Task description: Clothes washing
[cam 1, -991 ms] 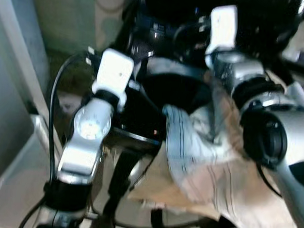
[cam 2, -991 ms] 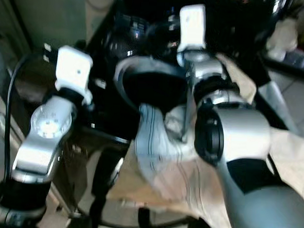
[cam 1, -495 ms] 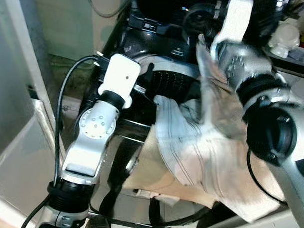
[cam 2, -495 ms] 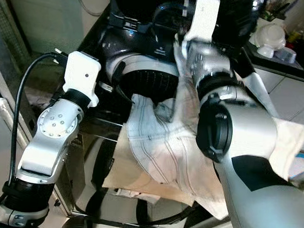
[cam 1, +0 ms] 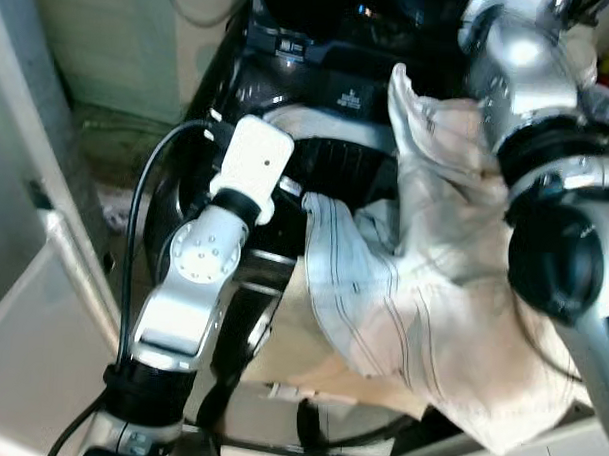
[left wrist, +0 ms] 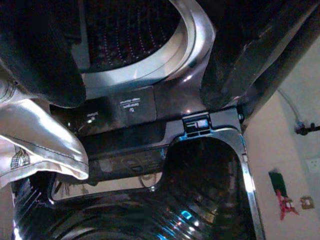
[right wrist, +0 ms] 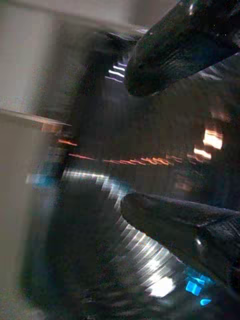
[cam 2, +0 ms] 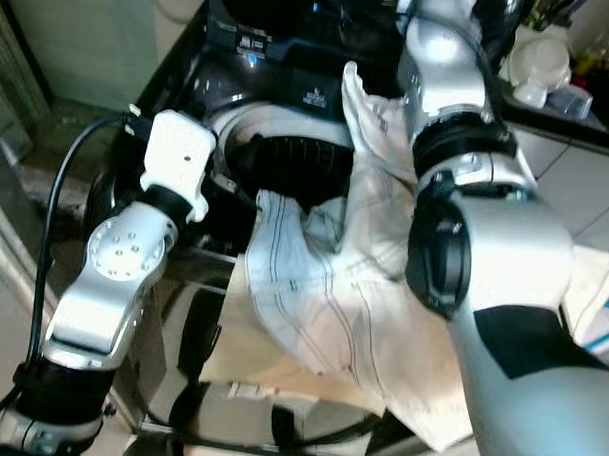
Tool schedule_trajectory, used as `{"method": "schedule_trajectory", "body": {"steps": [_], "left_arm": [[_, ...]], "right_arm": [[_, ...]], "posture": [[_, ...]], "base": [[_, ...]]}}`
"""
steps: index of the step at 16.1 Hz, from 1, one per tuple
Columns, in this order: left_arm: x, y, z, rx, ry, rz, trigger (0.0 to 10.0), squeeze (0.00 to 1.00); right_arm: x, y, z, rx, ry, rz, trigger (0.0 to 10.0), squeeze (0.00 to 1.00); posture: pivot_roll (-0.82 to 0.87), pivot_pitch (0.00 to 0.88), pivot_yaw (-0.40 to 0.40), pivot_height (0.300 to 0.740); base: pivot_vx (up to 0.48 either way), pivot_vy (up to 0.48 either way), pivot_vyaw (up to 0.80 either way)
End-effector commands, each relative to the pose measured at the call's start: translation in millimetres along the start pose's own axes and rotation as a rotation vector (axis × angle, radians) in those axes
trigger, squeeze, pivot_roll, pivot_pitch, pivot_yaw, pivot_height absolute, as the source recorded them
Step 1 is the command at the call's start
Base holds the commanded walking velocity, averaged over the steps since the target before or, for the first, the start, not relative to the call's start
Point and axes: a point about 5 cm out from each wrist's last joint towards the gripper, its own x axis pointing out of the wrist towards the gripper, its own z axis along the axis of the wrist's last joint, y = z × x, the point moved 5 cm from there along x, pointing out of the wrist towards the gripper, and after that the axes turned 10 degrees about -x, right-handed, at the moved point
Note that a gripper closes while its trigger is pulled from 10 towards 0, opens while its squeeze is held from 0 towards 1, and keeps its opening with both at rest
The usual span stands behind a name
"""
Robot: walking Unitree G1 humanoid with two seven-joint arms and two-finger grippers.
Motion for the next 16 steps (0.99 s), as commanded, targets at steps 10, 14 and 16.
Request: {"method": "schedule_trajectory", "body": {"steps": [10, 14, 16], "left_arm": [[10.7, -4.2, -12.3, -0.021, 0.005, -0.058, 10.0, 0.00], [10.2, -3.2, -12.6, -0.040, -0.005, -0.054, 10.0, 0.00], [9.6, -4.4, -13.1, -0.044, -0.004, -0.058, 10.0, 0.00]], "right_arm": [[-117.4, -18.5, -55.6, -0.209, -0.103, -0.167, 10.0, 0.00], [-124.0, -16.9, -56.3, -0.214, -0.100, -0.081, 10.0, 0.00], [-130.9, -23.1, -57.3, -0.200, -0.095, -0.065, 10.0, 0.00]], "posture": [[-0.03, 0.000, -0.032, 0.740], [-0.04, 0.000, -0.037, 0.740], [-0.04, 0.000, -0.035, 0.740]], "base": [[-0.088, 0.000, 0.00], [0.000, 0.000, 0.00], [0.000, 0.000, 0.00]]}}
